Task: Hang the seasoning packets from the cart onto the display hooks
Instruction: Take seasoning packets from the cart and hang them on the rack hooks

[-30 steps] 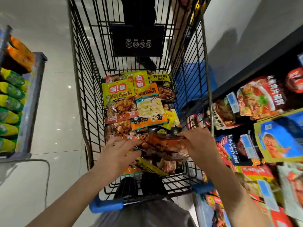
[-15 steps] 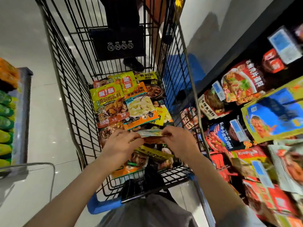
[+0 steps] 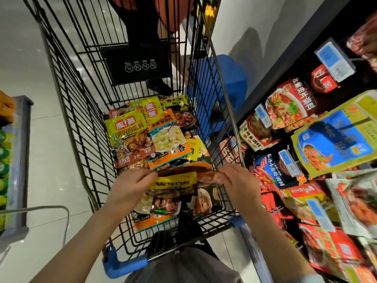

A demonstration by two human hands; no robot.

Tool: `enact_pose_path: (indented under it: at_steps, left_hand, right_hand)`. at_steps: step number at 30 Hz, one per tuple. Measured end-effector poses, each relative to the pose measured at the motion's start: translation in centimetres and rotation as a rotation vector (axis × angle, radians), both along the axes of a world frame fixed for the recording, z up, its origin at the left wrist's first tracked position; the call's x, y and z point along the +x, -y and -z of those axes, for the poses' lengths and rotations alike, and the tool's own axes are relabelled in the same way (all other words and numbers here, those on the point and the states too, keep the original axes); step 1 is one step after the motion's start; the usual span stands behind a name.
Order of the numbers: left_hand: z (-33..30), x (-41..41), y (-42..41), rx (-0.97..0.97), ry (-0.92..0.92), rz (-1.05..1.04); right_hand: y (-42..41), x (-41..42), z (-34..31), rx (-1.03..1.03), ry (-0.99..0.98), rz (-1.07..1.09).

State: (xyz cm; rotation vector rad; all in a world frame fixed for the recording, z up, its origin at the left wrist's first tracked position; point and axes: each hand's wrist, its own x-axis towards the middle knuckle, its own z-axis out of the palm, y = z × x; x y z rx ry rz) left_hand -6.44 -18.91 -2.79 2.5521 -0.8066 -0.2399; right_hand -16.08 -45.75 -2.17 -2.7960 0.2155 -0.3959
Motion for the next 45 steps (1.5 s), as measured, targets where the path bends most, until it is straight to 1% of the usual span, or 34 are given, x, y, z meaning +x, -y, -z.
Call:
enact_pose_path:
  at_steps: [2,4,5,7,8,10,12,14,17,20,23,28,31,34,38,40,42,45]
  left_hand:
    - [0.7,0.1,-1.1,0.043,0.055,-0.01]
    - [0.1,-0.2,-2.5,-0.022,-0.04,-0.109]
    - [0.4,-0.2,-3.3,-0.005,0.0,-0.126]
    - [2.1,-0.3,-5.1,0.064,0.144,-0.093]
    - [2.4,-0.5,-5.6,0.075,0.186,-0.117]
    - [2.9,-0.7,-6.4,0.075,0.313,-0.098]
    - [3.2,-0.9,-7.1,0.091,0.376,-0.076]
    - [3.7,-0.8,-7.7,0.08,0.34,-0.055]
    - [3.9,-1.1,-8.5,0.078,0.366,-0.029]
    - [3.7,-1.4,-9.4,0.049,0.372,-0.043]
    - [3.4,-1.9,-10.5,0.029,0.382,-0.003]
    - [3.7,-2.4,-12.0,0.083,0.339,-0.057]
    - [3.7,-2.7,-12.3,0.122,0.337,-0.045]
    - [3.7,-3.3,-12.2,0.102,0.327,-0.053]
    - [3.3,-3.6,-11.9,0.092,0.353,-0.068]
    - [2.7,-4.2,-11.3,0.085,0.355,-0.117]
    - [1.6,-5.0,-10.0,0.055,0.345,-0.151]
    - [-0.7,-5.7,-7.3,-0.019,0.392,-0.099]
  right_hand:
    - [1.3,-0.8,-0.2,0.02,0.008,0.0]
    - [2.0,-1.1,-0.6,0.028,0.052,-0.016]
    - [2.0,-1.2,-0.7,0.034,0.077,-0.012]
    - [1.8,-1.5,-0.6,0.041,0.105,0.008]
    - [1.7,-1.8,-0.1,0.035,0.104,0.023]
    - [1.5,-2.5,0.9,0.026,0.09,0.075]
    - [1.1,-3.3,1.8,0.116,0.073,0.092]
    - [0.3,-3.8,2.4,0.164,0.064,0.103]
    - [-0.9,-5.0,3.5,0.147,0.06,0.15]
    - [-2.0,-6.4,4.7,0.122,0.109,0.141]
    - [-2.9,-7.2,5.4,0.13,0.114,0.144]
    - [-4.7,-8.3,5.7,0.087,0.065,0.188]
    - [-5.4,-9.0,5.6,0.063,0.086,0.2]
    - [-5.5,-9.4,5.2,0.018,0.128,0.187]
    - [-5.8,-9.1,3.8,0.046,0.082,0.189]
    - [-5.6,-8.6,2.5,0.091,0.132,0.194]
    - [-5.0,-7.6,0.2,0.178,0.129,0.249]
    - [-3.7,-6.4,-4.2,0.145,0.145,0.213]
